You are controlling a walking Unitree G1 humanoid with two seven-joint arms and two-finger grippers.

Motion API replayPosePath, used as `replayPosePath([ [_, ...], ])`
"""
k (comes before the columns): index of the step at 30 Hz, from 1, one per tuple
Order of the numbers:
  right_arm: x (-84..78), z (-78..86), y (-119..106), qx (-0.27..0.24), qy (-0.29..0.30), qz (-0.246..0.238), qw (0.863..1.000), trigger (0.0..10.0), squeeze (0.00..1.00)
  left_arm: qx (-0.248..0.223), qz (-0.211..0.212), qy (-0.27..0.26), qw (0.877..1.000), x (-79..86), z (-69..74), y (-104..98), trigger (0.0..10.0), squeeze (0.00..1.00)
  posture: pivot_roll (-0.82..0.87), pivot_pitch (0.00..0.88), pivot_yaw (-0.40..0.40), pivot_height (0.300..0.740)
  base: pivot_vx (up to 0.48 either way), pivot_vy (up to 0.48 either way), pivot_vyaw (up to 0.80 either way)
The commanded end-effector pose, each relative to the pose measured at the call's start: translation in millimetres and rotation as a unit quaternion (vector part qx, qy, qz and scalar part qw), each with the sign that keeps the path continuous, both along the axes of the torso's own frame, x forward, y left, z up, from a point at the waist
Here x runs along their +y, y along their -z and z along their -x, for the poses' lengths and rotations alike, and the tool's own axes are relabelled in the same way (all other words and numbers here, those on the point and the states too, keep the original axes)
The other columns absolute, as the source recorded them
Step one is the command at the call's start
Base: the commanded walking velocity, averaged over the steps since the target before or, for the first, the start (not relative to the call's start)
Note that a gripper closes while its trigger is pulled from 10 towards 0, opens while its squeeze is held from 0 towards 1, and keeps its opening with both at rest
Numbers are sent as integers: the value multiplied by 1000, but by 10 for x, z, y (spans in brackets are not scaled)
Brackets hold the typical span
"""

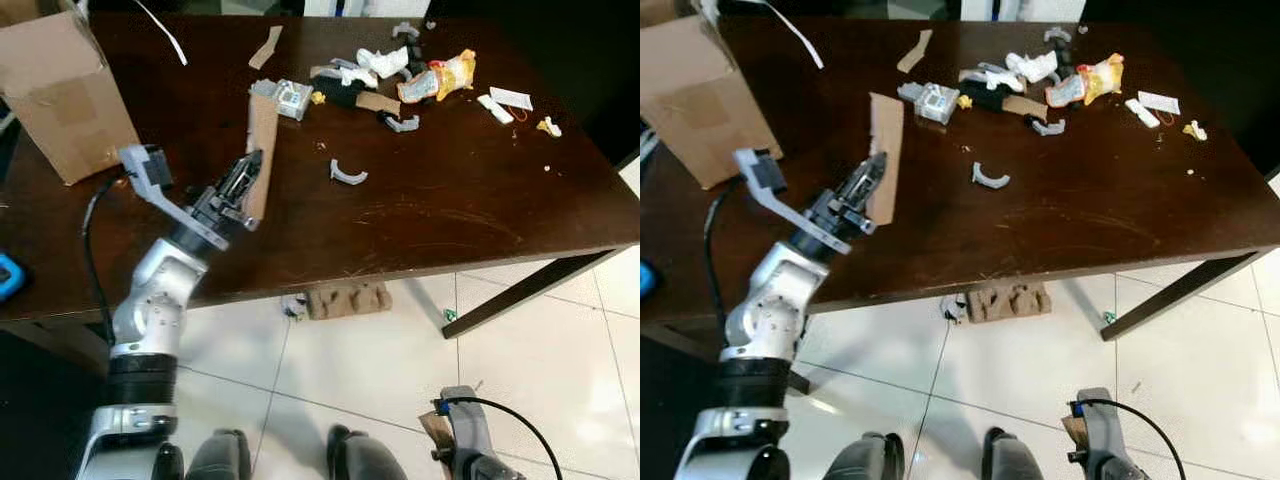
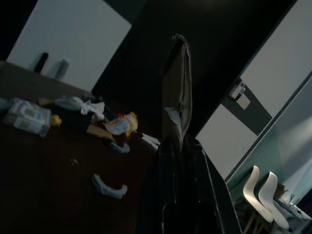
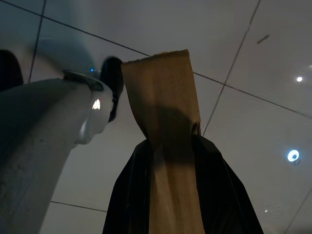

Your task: Picking trash to rubbish bin

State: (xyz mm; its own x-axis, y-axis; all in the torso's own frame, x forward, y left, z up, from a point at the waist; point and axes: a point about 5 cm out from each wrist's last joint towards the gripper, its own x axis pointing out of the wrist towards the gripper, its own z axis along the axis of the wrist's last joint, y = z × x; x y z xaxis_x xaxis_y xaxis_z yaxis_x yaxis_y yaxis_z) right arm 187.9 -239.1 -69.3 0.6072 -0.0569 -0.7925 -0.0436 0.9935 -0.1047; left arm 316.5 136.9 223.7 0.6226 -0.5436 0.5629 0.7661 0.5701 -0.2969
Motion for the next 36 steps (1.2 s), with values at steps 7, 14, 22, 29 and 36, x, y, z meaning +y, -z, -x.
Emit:
replayPosePath([
  [7,-10,-191,-91,-28,68,-13,997,10000,0,59,-23,79,995,-607,295,229,10000,0,49,116,-44,740,-329,0,0],
  [14,-48,-378,-214,-61,95,0,994,10000,0,68,-40,99,992,-736,323,269,10000,0,25,90,-33,740,-344,0,0],
  [22,30,-540,-302,-87,90,-11,992,10000,0,74,-59,89,991,-697,286,301,10000,0,25,79,-27,740,-346,0,0],
  [29,96,-658,-374,-108,83,-22,990,10000,0,111,-78,82,987,-659,292,543,10000,0,28,77,-19,740,-333,0,-787],
  [36,138,-710,-406,-119,75,-27,990,10000,0,174,-105,56,977,-492,289,958,10000,0,24,80,-16,740,-296,0,-788],
])
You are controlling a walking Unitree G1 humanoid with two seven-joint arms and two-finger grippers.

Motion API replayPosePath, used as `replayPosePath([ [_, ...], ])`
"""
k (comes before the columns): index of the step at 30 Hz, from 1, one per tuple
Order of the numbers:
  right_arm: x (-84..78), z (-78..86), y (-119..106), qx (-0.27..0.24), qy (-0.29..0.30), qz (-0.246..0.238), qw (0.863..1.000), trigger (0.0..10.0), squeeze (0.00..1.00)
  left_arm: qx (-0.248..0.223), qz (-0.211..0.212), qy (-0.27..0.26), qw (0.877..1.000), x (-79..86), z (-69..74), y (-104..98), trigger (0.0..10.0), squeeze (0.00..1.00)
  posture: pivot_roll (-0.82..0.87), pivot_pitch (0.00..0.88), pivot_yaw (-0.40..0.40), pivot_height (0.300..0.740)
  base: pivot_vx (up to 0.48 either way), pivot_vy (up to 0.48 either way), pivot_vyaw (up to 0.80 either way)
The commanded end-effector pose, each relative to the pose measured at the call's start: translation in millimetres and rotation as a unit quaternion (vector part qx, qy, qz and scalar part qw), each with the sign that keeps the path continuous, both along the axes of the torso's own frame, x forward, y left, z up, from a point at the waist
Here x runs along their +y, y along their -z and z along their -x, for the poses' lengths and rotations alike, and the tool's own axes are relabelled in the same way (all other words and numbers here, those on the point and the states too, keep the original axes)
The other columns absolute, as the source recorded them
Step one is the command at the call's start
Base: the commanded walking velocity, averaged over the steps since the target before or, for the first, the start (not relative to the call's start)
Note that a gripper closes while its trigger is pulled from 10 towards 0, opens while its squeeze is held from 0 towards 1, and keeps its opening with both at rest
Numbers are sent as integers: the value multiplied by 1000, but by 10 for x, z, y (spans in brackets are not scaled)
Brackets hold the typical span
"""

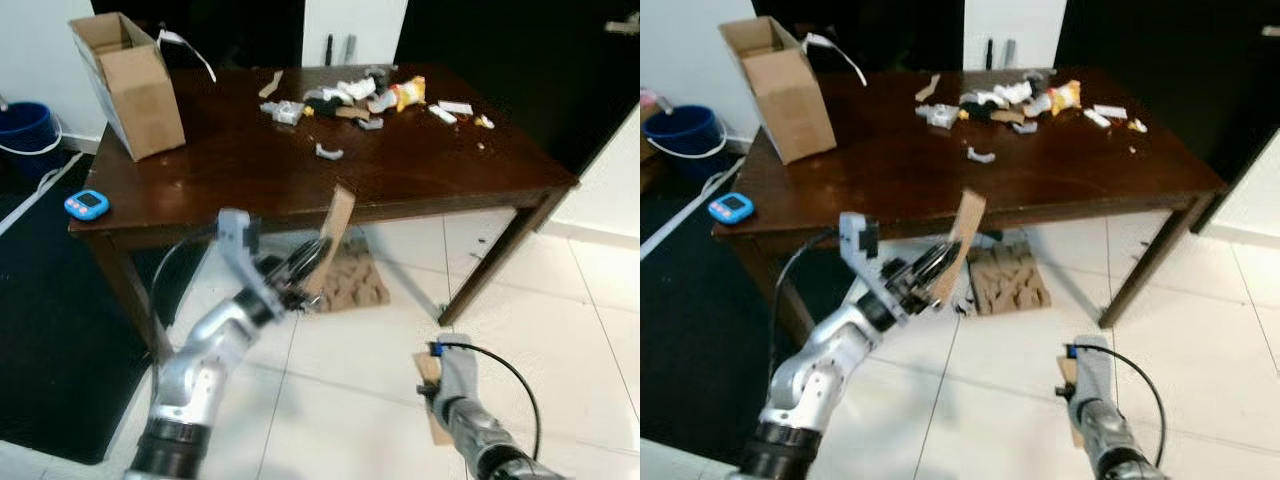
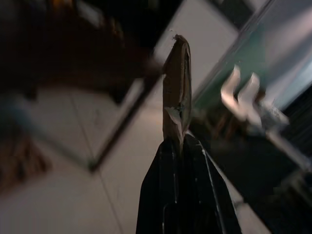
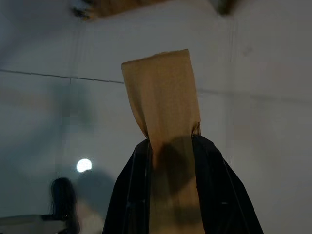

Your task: Picking trash to rubbish bin

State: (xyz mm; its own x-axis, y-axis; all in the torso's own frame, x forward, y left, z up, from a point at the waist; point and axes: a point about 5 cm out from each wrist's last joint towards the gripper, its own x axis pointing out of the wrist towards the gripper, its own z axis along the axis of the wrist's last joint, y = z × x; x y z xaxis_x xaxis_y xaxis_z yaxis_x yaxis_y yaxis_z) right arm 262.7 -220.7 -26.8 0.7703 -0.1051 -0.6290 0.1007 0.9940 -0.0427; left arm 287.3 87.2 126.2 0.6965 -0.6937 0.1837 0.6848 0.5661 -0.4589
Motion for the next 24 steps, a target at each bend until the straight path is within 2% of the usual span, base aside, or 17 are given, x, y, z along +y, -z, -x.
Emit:
replayPosePath([
  [1,-39,26,10,0,11,-2,1000,10000,0,-12,-6,1,1000,32,2,18,10000,0,24,80,-16,740,0,0,-788],
  [4,-18,-26,-30,-13,7,-5,1000,10000,0,-26,-21,-15,999,76,2,62,10000,0,24,85,-14,740,0,0,-788],
  [7,25,-215,-198,-62,9,-21,998,10000,0,-28,-37,-55,997,129,-14,122,10000,0,24,85,-14,740,0,0,-788],
  [11,43,-315,-299,-88,8,-24,996,10000,0,-30,-48,-67,996,143,-13,142,10000,0,17,88,-6,740,0,0,-788],
  [16,103,-524,-529,-141,-1,-33,989,10000,0,-45,-114,-93,988,177,-15,216,10000,0,11,98,-10,740,0,0,-788],
  [20,154,-580,-590,-155,-9,-39,987,10000,0,-47,-141,-112,983,197,-40,248,10000,0,14,97,-13,740,0,0,-788],
  [23,277,-646,-655,-172,-24,-53,983,10000,0,-49,-174,-148,972,224,-121,257,10000,0,24,95,-19,740,0,0,-788],
  [24,277,-646,-655,-172,-24,-53,983,10000,0,-49,-174,-148,972,224,-121,257,10000,0,24,95,-19,740,0,0,-788],
])
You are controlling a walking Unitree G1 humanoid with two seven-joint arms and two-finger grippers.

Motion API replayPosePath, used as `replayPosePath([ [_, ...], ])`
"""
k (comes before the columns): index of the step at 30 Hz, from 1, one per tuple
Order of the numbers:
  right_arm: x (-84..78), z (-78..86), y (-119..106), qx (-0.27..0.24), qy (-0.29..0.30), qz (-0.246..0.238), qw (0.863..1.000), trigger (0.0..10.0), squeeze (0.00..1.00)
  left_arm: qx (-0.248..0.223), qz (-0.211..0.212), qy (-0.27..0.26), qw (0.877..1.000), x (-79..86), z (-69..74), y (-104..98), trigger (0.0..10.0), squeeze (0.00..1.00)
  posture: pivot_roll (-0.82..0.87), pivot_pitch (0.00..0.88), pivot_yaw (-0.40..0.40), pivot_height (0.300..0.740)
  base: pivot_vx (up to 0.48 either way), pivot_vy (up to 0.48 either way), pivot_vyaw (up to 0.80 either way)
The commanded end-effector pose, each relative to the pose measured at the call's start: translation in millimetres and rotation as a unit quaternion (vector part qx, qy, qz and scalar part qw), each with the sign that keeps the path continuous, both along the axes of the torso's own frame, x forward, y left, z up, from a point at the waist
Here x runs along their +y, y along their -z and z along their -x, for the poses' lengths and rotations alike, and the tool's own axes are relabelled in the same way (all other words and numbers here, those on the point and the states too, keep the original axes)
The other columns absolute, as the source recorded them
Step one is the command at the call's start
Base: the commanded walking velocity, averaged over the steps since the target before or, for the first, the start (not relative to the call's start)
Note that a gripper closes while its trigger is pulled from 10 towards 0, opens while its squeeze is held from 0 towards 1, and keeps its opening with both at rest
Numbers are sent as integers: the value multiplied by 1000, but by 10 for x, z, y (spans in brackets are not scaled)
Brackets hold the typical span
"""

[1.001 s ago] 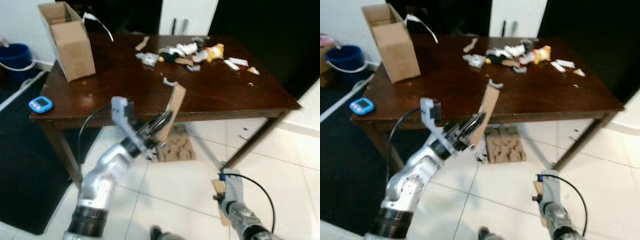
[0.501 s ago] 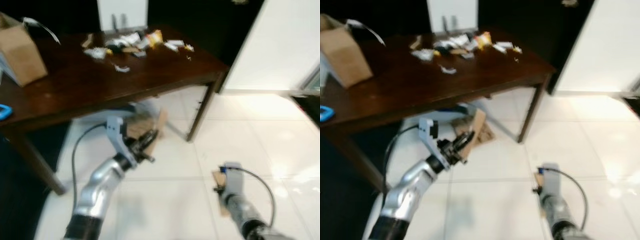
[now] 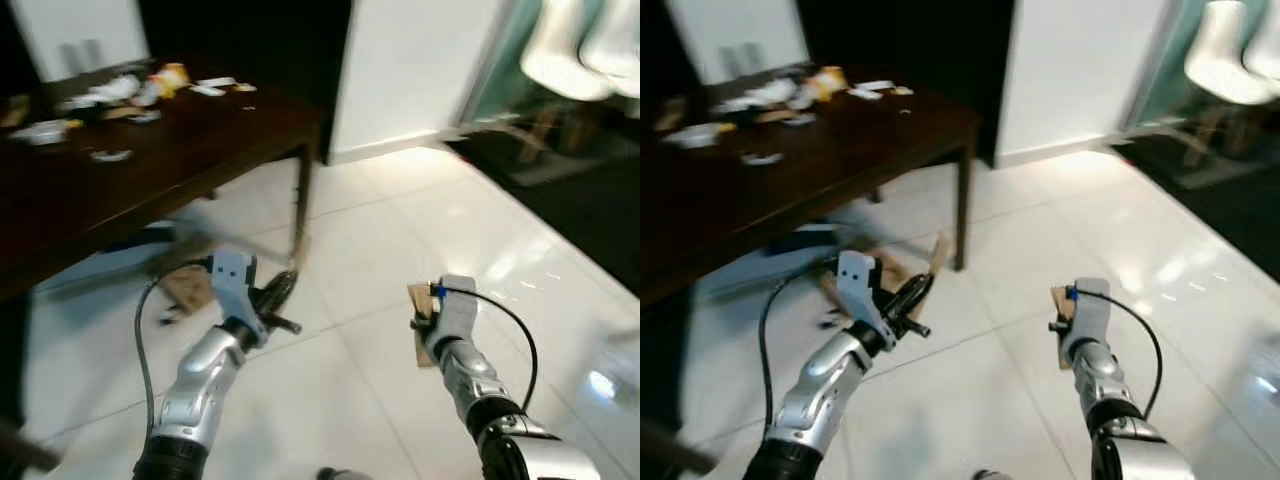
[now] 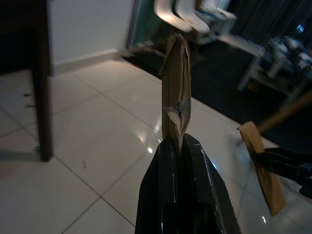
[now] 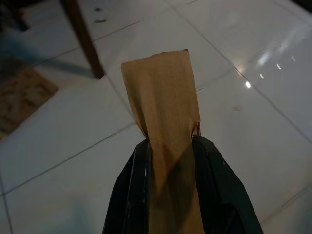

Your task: Picking trash to rubbish bin

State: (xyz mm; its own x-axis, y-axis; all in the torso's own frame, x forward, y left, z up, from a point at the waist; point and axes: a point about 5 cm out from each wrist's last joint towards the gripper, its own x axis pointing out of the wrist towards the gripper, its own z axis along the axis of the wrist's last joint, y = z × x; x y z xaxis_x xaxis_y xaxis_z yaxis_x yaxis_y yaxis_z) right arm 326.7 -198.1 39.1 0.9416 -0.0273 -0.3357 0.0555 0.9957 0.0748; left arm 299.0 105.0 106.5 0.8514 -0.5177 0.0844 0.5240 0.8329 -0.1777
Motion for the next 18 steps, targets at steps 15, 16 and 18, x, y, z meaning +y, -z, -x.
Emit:
replayPosePath([
  [15,240,-226,-314,-71,-14,6,997,10000,0,-24,-79,-110,991,119,-255,-17,10000,0,29,77,-17,740,0,0,-792],
  [16,240,-226,-314,-71,-14,6,997,10000,0,-24,-79,-110,991,119,-255,-17,10000,0,29,77,-17,740,0,0,-788],
  [18,228,-244,-343,-75,-13,12,997,10000,0,-23,-85,-105,991,145,-255,0,10000,0,25,76,-16,740,0,0,-788],
])
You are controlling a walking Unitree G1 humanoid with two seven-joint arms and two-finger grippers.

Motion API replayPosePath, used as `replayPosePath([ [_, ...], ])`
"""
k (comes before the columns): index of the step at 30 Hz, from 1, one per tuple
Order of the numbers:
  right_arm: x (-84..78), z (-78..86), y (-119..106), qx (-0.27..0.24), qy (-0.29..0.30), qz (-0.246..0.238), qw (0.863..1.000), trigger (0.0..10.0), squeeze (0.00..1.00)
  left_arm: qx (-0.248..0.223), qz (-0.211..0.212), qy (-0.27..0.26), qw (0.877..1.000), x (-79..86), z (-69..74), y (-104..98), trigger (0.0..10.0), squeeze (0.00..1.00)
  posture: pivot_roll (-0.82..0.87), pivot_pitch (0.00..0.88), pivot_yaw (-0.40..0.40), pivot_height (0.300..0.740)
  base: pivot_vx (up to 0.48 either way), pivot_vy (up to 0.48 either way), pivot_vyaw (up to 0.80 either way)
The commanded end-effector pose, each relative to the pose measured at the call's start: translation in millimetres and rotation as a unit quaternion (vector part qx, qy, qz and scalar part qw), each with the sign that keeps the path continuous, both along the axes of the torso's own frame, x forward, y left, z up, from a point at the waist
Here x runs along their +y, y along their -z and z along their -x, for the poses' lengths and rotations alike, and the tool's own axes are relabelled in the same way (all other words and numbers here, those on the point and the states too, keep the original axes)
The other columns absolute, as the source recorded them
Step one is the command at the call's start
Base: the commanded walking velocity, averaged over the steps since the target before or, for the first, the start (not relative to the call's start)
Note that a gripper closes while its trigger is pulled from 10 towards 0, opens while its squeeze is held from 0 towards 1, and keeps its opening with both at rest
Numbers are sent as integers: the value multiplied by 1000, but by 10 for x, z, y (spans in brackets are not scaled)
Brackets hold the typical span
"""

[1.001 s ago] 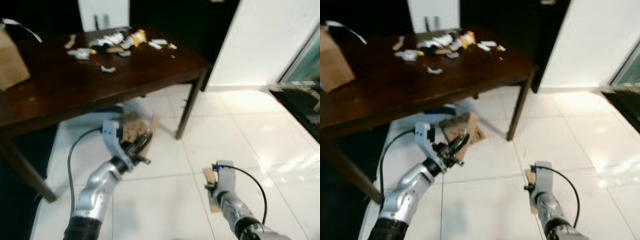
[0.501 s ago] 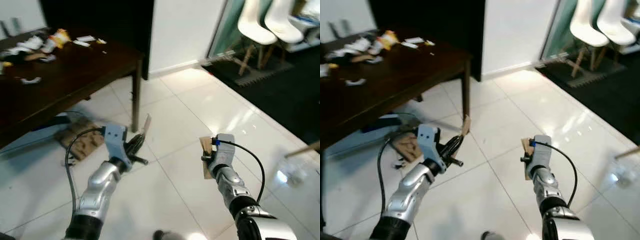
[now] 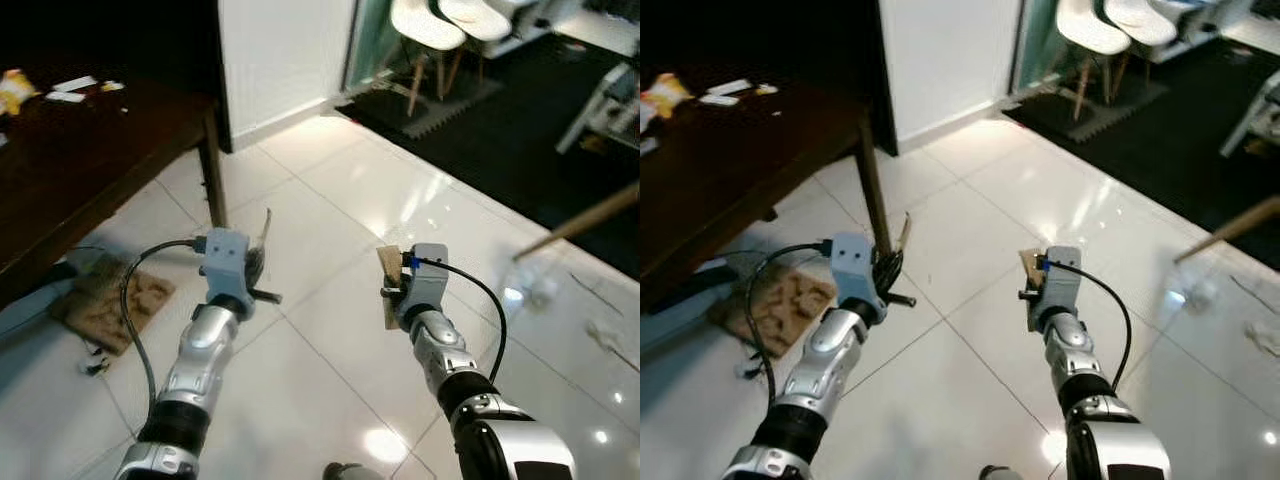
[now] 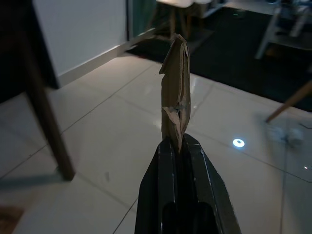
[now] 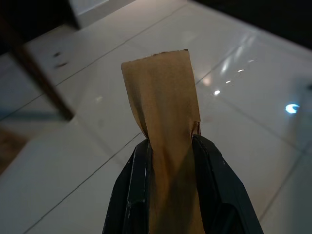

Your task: Picking trash to rubbish bin

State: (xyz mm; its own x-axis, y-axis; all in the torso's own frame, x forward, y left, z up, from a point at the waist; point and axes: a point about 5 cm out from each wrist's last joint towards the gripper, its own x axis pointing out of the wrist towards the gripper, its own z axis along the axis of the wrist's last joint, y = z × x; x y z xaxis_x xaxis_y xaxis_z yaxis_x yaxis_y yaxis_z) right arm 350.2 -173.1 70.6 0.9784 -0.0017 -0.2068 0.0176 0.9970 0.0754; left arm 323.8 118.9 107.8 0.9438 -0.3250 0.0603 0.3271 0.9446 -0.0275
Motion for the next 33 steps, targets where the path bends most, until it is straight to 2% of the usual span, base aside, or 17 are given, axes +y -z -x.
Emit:
replayPosePath([
  [1,-26,-15,-38,-9,1,12,1000,10000,0,2,-15,9,1000,11,-7,25,10000,0,24,75,-16,740,0,0,-788],
  [9,-9,-83,-164,-33,5,5,999,10000,0,5,-20,-14,1000,50,-65,32,10000,0,15,72,-15,740,0,0,-788],
  [30,127,-144,-315,-70,-17,-5,997,10000,0,-7,-13,0,1000,-4,-113,-31,10000,0,11,72,-14,740,0,0,-789],
  [33,148,-142,-342,-84,-20,-11,996,10000,0,-8,-8,-4,1000,-17,-127,-52,10000,0,9,72,-13,740,0,-394,0],
])
